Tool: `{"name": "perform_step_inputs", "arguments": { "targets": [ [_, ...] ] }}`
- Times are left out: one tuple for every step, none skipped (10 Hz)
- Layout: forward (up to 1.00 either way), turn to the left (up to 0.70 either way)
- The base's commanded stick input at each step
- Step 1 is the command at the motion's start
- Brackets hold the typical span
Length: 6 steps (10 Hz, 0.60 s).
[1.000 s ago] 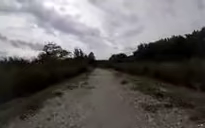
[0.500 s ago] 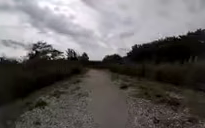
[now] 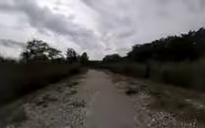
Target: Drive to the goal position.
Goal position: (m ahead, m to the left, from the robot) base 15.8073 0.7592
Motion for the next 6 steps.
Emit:
{"name": "perform_step_inputs", "arguments": {
  "targets": [
    [0.85, 0.0],
    [0.85, 0.15],
    [0.85, 0.34],
    [0.85, 0.34],
    [0.85, 0.25],
    [0.85, 0.05]
  ]
}}
